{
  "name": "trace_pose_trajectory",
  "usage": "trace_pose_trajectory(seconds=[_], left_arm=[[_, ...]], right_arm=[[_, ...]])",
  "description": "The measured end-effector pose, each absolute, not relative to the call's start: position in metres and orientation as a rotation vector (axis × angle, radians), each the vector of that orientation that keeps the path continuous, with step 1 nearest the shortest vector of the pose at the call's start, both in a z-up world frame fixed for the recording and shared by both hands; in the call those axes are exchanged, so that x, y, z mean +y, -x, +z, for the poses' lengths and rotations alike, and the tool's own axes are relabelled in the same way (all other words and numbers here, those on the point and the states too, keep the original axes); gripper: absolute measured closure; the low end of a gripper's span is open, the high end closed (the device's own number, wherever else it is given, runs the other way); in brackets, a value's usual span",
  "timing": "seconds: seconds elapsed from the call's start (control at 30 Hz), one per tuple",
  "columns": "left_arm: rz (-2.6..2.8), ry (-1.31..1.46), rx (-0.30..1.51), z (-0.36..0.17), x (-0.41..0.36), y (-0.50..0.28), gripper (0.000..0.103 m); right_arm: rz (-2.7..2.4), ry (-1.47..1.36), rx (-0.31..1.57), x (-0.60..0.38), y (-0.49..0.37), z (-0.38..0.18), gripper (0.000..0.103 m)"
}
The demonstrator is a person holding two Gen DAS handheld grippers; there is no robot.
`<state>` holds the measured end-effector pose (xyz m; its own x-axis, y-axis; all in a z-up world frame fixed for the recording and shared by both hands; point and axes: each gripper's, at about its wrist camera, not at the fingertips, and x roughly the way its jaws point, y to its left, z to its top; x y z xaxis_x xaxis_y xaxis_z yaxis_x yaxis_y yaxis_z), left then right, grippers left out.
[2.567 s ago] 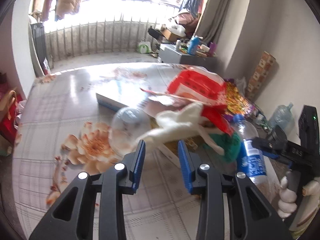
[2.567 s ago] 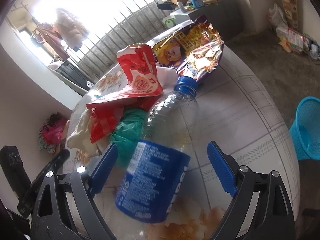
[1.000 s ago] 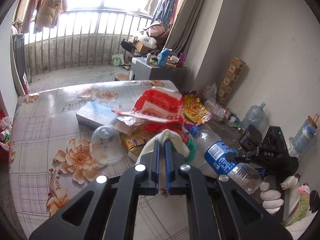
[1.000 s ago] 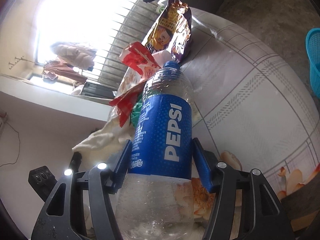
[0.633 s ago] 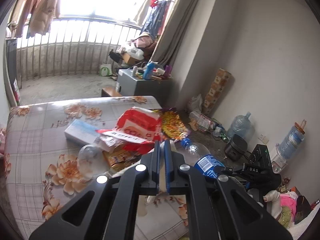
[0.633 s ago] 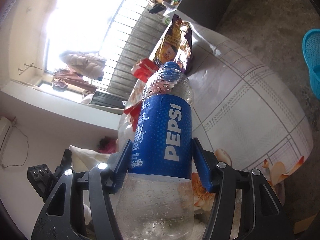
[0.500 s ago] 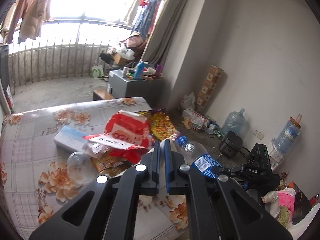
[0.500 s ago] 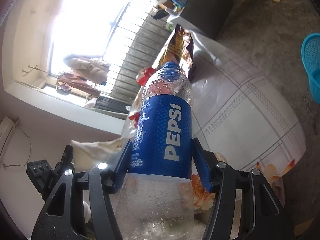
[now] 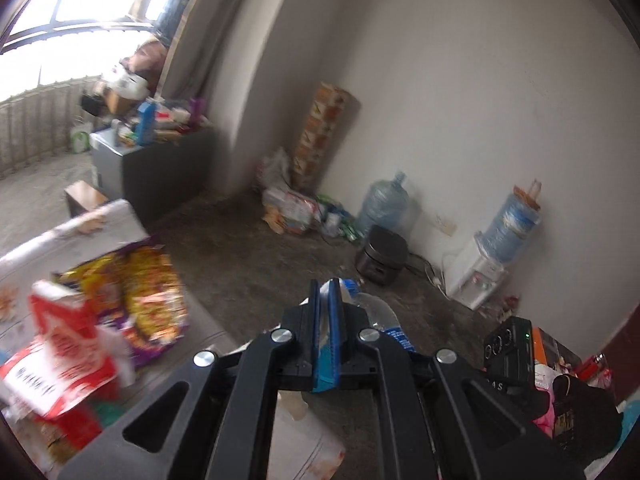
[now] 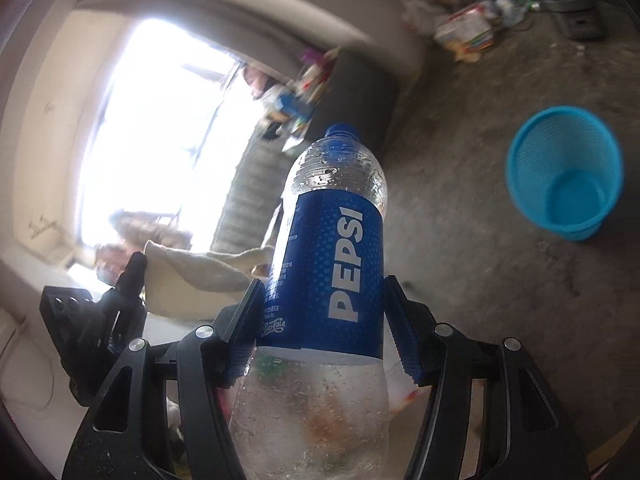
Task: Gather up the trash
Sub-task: 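Open the right gripper over the blue wastebasket to drop the bottle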
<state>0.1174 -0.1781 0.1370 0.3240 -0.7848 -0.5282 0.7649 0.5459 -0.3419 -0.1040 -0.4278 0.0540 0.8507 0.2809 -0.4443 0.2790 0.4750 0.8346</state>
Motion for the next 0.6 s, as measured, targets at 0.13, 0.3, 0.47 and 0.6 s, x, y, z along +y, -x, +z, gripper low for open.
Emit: trace_pose_trajectory(seconds=[0.13,0.3,0.47,0.6], left_arm=[[-1.083,-0.041,0.854,0.098,-0.271,-0.143,0.099],[-1.100,-0.169,1.020,0.027,-0.378,-0.162,0.099],[-1.087,-0.275,1.116,-0.035,-0.458,-0.174,0.099],[-1.047,-0.272,1.140,-0.070,-0.500,-0.188,0.095]], right_arm=[[-0.161,-1.197,0.573,-0.474,0.119,0.023,0.046],[-0.308,-1.377,0.604,-0.516,0.120,-0.044,0.046],[-0.397,-1.536,0.627,-0.552,0.110,-0.109,0.045],[-0.465,-1.649,0.641,-0.575,0.104,-0.157,0.045]])
